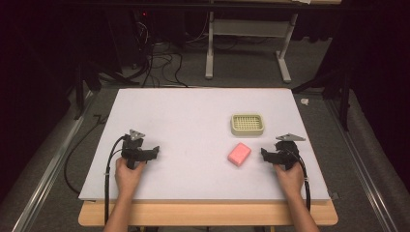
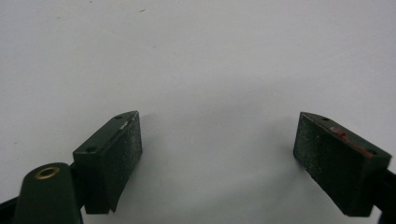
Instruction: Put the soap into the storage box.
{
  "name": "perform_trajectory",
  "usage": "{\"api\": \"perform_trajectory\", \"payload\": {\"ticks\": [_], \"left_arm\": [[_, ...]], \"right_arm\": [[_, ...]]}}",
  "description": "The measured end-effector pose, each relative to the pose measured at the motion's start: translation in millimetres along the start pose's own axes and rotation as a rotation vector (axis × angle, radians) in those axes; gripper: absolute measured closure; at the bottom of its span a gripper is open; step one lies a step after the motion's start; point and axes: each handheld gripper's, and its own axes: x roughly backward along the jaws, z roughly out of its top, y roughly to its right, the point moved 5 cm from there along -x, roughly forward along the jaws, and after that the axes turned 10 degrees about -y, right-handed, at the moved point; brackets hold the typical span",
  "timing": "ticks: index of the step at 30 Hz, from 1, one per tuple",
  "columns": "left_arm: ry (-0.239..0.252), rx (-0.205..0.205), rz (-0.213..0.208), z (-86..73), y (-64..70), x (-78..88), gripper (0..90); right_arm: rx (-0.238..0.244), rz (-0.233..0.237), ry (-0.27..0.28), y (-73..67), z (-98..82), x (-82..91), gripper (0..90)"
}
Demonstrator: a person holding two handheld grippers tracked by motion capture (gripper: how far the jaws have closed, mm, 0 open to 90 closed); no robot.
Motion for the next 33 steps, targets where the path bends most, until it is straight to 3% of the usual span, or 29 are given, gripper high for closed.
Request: {"api": "perform_trajectory", "payload": {"ticks": [33], "left_arm": [[0.0, 0.001, 0.0, 0.0, -0.1, 0.0, 15.8]], "right_arm": [[0.001, 0.002, -0.008, 0.5, 0.7, 0.1, 20.3]]}}
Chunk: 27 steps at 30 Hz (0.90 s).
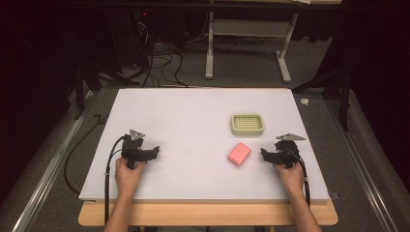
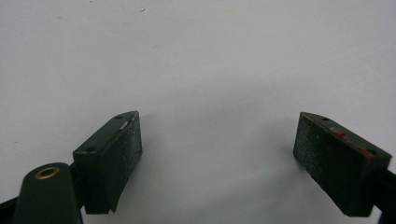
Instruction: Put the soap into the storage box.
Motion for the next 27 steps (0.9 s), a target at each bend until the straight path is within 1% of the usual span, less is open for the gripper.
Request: {"api": "perform_trajectory", "payload": {"ticks": [6, 10, 14, 16, 22, 27], "left_arm": [[0.0, 0.0, 0.0, 0.0, -0.1, 0.0, 15.8], [0.0, 0.0, 0.0, 0.0, 0.0, 0.0, 15.8], [0.0, 0.0, 0.0, 0.0, 0.0, 0.0, 15.8], [0.0, 0.0, 0.0, 0.0, 0.0, 0.0, 15.8], [0.0, 0.0, 0.0, 0.0, 0.0, 0.0, 15.8], [0.0, 0.0, 0.0, 0.0, 0.0, 0.0, 15.8]], "right_arm": [[-0.003, -0.003, -0.001, -0.6, -0.1, 0.3, 19.9], [-0.006, 0.012, 0.0, -1.3, -0.6, 2.2, 19.8], [-0.011, 0.015, 0.017, -1.3, 0.0, 5.6, 19.9], [-0.011, 0.024, 0.035, -2.0, 0.6, 9.1, 20.2], [-0.002, 0.046, 0.062, -4.6, 1.4, 18.4, 20.1], [0.015, 0.08, 0.074, -9.1, -0.5, 23.7, 17.4]]}}
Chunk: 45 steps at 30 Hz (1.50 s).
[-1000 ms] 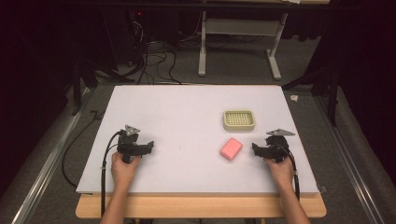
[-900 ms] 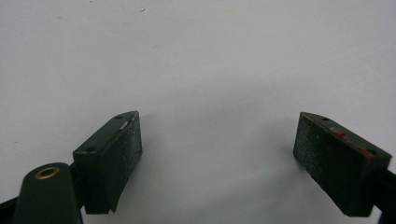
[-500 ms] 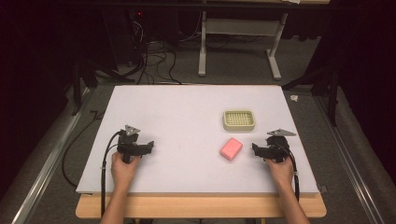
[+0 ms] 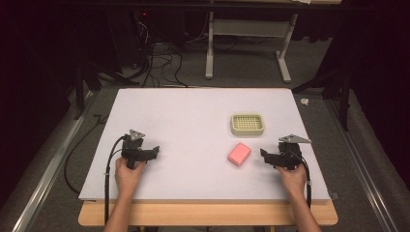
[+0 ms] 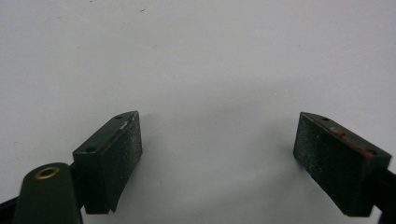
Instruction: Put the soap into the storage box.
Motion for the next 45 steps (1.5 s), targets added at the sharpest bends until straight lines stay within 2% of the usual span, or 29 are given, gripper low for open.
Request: {"api": "perform_trajectory", "payload": {"ticks": [17, 45], "left_arm": [[0.0, 0.0, 0.0, 0.0, 0.1, 0.0, 15.8], [0.0, 0.0, 0.0, 0.0, 0.1, 0.0, 15.8]], "right_arm": [[0.047, 0.054, 0.053, -20.9, 0.8, 14.2, 17.0], [0.112, 0.13, 0.065, -53.3, -13.4, 18.6, 14.9]]}}
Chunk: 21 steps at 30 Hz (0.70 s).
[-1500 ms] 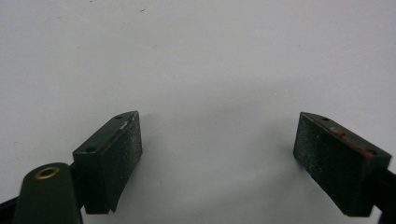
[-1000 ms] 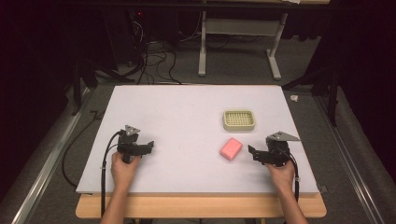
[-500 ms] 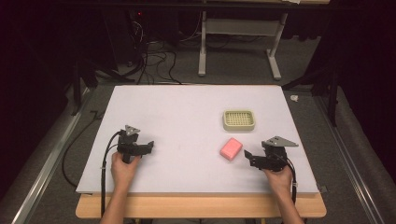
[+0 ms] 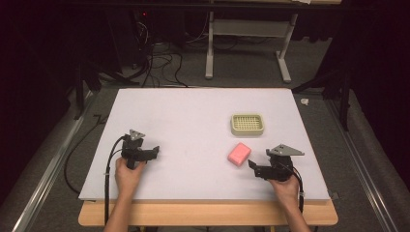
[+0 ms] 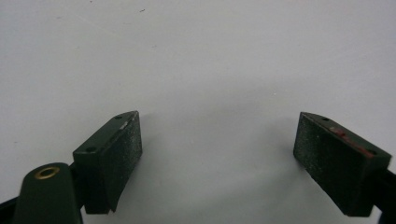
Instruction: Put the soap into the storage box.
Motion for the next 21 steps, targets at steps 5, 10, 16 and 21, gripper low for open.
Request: {"api": "perform_trajectory", "payload": {"ticks": [5, 10, 16, 21], "left_arm": [[0.0, 0.0, 0.0, 0.0, 0.0, 0.0, 15.8], [0.0, 0.0, 0.0, 0.0, 0.0, 0.0, 15.8], [0.0, 0.0, 0.0, 0.0, 0.0, 0.0, 15.8], [0.0, 0.0, 0.0, 0.0, 0.0, 0.0, 15.8]], "right_arm": [[0.017, 0.0, 0.008, -5.4, 0.5, 0.1, 13.5], [0.04, 0.01, 0.015, -12.0, 4.1, -0.8, 12.4], [0.065, 0.021, 0.017, -19.3, 7.2, -3.7, 12.1], [0.074, 0.025, 0.021, -22.8, 10.5, -5.1, 12.0]]}}
